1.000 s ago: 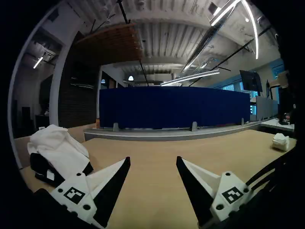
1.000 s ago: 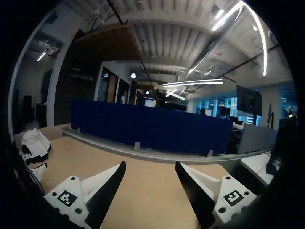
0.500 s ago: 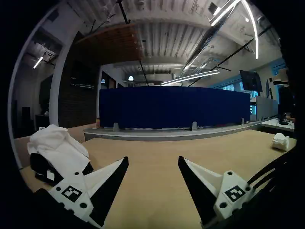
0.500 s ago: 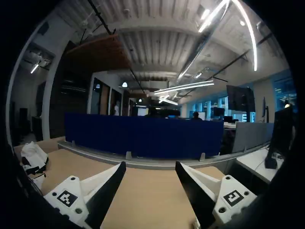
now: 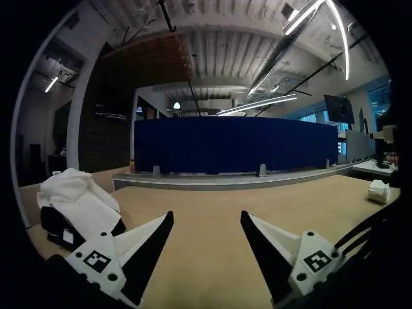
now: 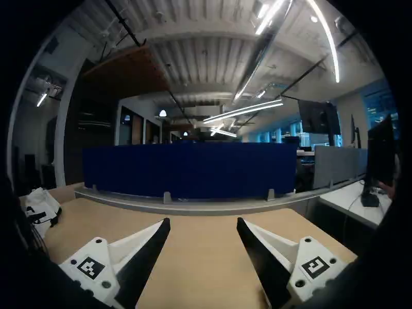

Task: Fold towel

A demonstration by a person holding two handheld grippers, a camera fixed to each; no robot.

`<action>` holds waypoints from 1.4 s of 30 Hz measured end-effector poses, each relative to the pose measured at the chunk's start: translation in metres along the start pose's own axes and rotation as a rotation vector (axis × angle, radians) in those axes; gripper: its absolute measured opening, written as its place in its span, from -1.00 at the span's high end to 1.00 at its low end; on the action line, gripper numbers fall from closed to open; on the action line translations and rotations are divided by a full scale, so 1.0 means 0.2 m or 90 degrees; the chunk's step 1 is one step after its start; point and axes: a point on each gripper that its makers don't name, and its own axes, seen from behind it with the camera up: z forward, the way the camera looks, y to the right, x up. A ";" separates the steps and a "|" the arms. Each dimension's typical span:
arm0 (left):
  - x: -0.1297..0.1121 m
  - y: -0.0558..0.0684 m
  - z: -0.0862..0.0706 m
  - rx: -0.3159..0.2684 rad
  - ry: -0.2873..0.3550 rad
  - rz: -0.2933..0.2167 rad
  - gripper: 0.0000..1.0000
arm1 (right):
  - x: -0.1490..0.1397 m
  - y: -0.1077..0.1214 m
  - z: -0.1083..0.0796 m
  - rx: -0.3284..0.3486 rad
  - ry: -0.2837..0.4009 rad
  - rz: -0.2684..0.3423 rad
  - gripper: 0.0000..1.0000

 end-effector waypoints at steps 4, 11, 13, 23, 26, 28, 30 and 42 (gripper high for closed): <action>0.00 0.00 0.00 0.000 0.000 0.000 -0.93 | -0.13 0.04 0.00 -0.006 -0.004 -0.001 -1.00; 0.00 0.00 0.00 0.000 0.000 0.000 -0.93 | -0.34 0.09 -0.03 -0.013 -0.015 -0.004 -1.00; 0.00 0.00 0.01 0.000 0.000 0.000 -0.93 | -0.39 0.09 -0.03 -0.012 -0.018 0.002 -1.00; 0.00 0.00 0.00 0.000 0.000 0.000 -0.94 | -0.48 0.14 -0.02 -0.031 -0.021 0.045 -1.00; 0.00 0.01 0.00 0.000 0.000 0.000 -0.93 | -0.48 0.15 -0.02 -0.031 -0.022 0.048 -1.00; 0.00 0.01 0.00 0.000 0.000 0.000 -0.94 | -0.48 0.14 -0.03 -0.029 -0.021 0.048 -1.00; 0.00 0.01 0.00 0.000 0.000 0.000 -0.93 | -0.49 0.14 -0.03 -0.027 -0.020 0.048 -1.00; 0.00 0.00 0.00 0.000 0.000 0.000 -0.93 | -0.53 0.10 -0.03 -0.017 -0.009 0.031 -0.99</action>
